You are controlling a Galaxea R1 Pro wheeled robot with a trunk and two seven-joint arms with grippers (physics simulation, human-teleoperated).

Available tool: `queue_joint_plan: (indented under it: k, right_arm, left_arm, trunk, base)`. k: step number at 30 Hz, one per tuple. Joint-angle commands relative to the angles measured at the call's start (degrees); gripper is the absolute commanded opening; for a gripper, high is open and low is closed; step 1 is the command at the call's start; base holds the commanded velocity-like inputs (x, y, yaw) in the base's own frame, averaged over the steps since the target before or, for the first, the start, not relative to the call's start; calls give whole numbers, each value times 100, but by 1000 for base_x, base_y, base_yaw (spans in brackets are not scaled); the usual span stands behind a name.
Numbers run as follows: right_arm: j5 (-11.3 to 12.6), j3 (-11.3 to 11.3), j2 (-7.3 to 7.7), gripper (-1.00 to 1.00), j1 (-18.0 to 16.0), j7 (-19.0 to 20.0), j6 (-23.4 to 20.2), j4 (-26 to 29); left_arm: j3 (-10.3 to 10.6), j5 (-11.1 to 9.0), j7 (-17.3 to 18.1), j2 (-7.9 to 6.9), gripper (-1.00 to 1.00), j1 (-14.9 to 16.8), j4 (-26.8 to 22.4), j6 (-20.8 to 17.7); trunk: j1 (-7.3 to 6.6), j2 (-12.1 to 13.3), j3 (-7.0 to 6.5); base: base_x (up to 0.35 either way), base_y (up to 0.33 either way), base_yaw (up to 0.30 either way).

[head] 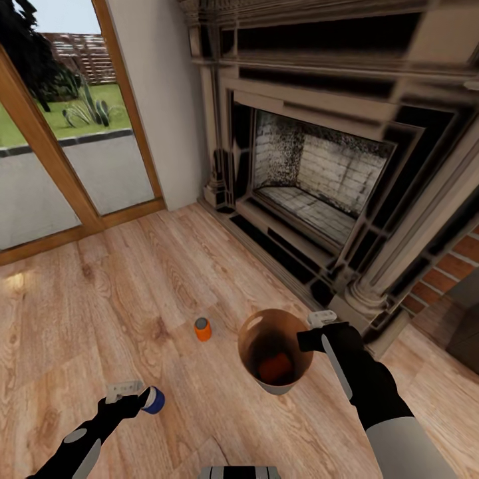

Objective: Put the three can of soda from the living room inside the tash can in the kitchen.

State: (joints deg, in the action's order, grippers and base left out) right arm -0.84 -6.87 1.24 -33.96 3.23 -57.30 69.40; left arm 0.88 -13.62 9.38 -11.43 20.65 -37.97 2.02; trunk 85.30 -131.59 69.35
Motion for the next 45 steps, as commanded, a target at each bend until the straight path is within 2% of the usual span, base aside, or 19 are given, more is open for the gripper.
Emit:
queue_joint_plan:
  k: [1, 7, 15, 27, 45]
  right_arm:
    - [101, 0, -1, -100, -3, 20, 0, 2]
    - [102, 1, -1, -100, -5, 20, 0, 3]
    - [103, 1, -1, -100, -5, 20, 0, 3]
    - [103, 1, -1, -100, -4, 20, -3, 3]
    - [107, 1, -1, -100, -5, 21, -2, 3]
  left_arm:
    - [0, 0, 0, 0, 100, 0, 0, 0]
    - [0, 0, 1, 0, 100, 0, 0, 0]
    - [0, 0, 2, 0, 100, 0, 0, 0]
    - [0, 0, 2, 0, 100, 0, 0, 0]
    - [0, 0, 2, 0, 100, 0, 0, 0]
  trunk:
    - [22, -42, 18]
    - [154, -283, 126]
    - [154, -283, 126]
    - [154, -283, 128]
    - [154, -283, 274]
  base:
    - [0, 0, 0]
    - [0, 0, 0]
    - [4, 0, 0]
    - [135, 0, 0]
    - [3, 0, 0]
